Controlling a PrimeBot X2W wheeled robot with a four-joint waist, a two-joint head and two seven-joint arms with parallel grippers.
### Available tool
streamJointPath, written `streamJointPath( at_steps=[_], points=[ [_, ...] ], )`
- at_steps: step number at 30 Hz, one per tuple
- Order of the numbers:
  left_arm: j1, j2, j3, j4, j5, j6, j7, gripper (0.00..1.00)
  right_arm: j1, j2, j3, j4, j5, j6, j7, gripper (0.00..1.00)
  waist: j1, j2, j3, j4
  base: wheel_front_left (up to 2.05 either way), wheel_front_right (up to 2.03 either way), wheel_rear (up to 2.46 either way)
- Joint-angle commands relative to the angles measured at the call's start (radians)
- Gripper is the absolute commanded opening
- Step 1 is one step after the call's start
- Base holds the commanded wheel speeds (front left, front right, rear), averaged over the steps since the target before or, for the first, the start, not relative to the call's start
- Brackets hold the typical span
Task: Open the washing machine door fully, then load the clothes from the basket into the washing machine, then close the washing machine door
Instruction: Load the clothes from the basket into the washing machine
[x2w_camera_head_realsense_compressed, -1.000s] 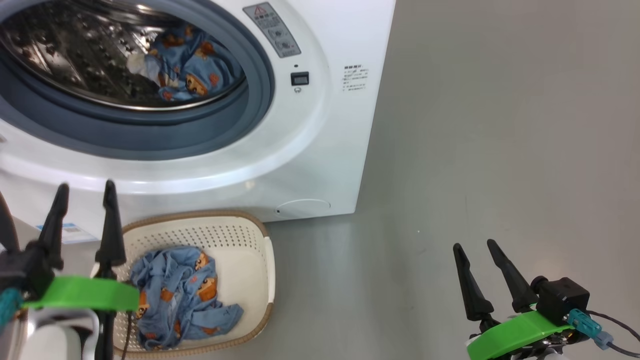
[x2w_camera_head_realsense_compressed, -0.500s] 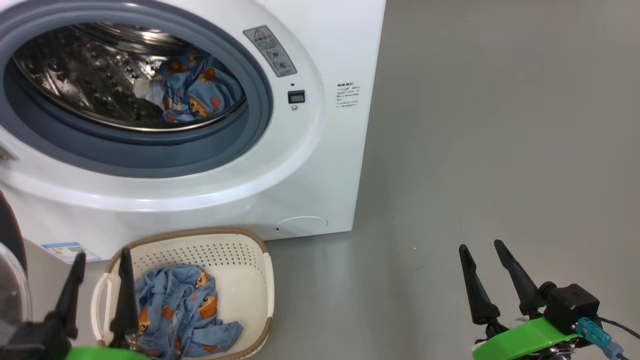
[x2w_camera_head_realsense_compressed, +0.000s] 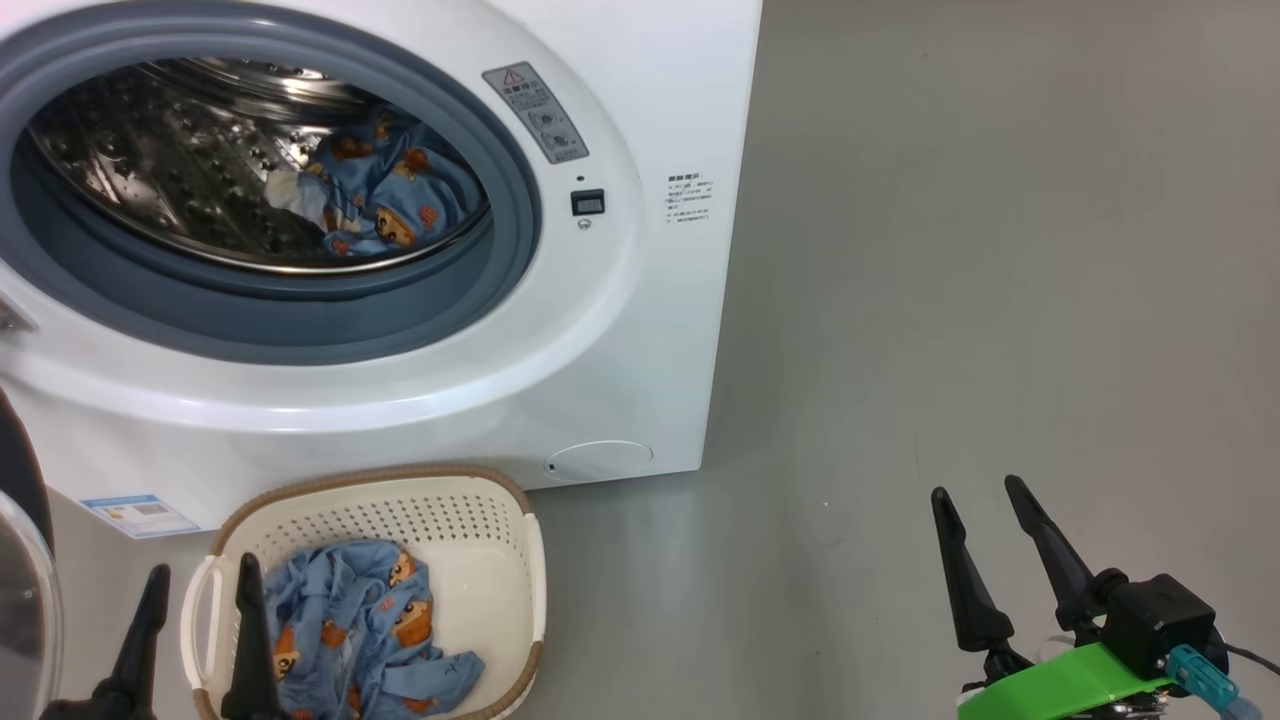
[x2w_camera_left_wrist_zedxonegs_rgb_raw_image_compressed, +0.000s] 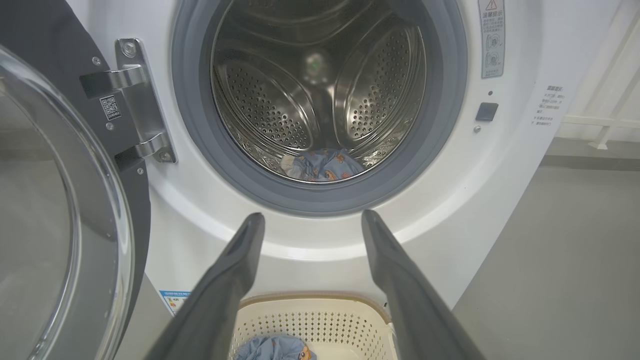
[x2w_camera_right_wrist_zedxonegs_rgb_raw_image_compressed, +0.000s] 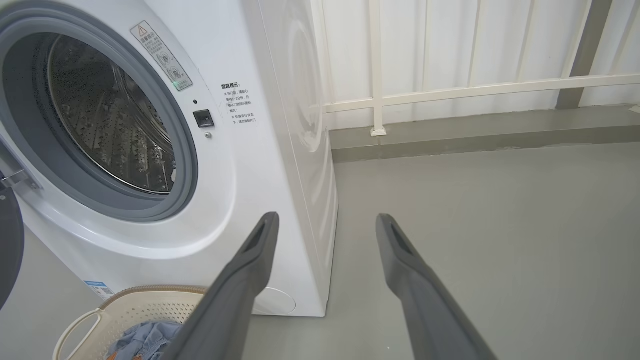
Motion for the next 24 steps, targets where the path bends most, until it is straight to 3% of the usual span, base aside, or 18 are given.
streamJointPath(
  at_steps=[1,24],
  points=[
    [-0.004,0.007,0.028,-0.028,0.006,0.01,-0.006,1.0,0.0,-0.002,0.019,-0.029,-0.007,0.006,-0.007,1.0,0.0,0.0,0.001,0.001,0.0,0.0,0.0],
    [0.009,0.002,0.007,-0.013,-0.003,0.015,-0.006,1.0,-0.004,-0.002,0.019,-0.015,0.002,0.006,-0.007,1.0,0.0,0.0,-0.006,0.005,0.0,0.0,0.0]
  ],
)
